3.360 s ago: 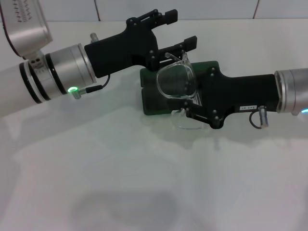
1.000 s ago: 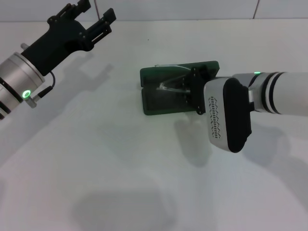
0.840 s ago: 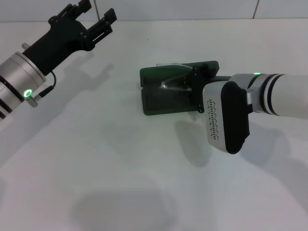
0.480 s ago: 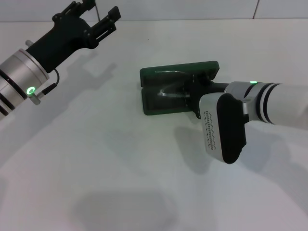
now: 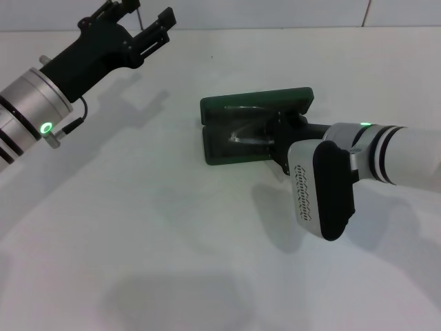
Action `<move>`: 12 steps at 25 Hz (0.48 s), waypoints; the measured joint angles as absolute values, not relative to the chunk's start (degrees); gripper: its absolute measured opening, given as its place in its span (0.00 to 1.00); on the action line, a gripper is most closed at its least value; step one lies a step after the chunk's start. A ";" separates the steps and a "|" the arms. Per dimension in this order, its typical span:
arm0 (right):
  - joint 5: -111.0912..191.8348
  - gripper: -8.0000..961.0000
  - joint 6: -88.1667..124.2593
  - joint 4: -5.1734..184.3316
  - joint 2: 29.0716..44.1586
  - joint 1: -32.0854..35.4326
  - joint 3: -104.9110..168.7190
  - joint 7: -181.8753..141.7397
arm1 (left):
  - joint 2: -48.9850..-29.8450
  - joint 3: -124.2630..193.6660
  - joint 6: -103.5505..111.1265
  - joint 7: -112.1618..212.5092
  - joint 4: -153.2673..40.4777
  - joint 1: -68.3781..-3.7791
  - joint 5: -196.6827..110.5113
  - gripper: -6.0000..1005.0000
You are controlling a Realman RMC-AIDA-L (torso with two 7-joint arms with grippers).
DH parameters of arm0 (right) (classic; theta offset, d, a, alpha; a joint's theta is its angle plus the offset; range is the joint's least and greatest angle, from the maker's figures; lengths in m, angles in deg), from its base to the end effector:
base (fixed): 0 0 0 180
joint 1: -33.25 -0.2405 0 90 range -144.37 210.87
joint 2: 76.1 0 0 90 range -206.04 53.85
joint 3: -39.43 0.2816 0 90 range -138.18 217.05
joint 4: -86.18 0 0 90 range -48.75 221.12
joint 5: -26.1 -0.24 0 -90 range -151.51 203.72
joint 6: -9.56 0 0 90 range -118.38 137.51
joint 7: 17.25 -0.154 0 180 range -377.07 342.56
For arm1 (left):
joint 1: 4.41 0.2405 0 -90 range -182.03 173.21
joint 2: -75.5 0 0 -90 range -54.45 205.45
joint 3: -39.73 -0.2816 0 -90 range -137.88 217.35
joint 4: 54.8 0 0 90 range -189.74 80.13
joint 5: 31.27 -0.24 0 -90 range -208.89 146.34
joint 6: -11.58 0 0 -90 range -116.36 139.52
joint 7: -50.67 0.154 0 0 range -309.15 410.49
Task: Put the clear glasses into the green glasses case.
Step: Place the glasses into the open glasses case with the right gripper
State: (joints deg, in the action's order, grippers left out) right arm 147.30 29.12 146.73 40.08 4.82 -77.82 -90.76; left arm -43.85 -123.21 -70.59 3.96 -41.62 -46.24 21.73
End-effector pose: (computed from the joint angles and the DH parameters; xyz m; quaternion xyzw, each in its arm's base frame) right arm 0.1908 0.4061 -0.1451 -0.8879 -0.3352 -0.1145 0.2934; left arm -0.2806 0.4193 -0.0261 -0.8125 -0.1830 -0.4171 0.3639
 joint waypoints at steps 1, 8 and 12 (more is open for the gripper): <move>147.09 0.14 28.77 146.84 40.09 4.98 -77.67 -90.80 | -43.85 -123.22 -70.59 3.92 -41.62 -46.24 21.62 0.78; 146.35 0.23 24.21 147.23 40.09 5.94 -78.64 -91.53 | -43.85 -123.21 -70.59 3.83 -41.71 -46.42 21.11 0.78; 145.13 0.37 25.90 148.90 40.08 6.78 -78.18 -91.57 | -43.85 -123.21 -70.60 3.82 -41.68 -46.41 20.64 0.78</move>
State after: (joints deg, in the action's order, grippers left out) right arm 145.13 25.90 148.90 40.08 6.78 -78.18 -91.57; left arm -43.85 -123.21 -70.60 3.82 -41.68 -46.41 20.64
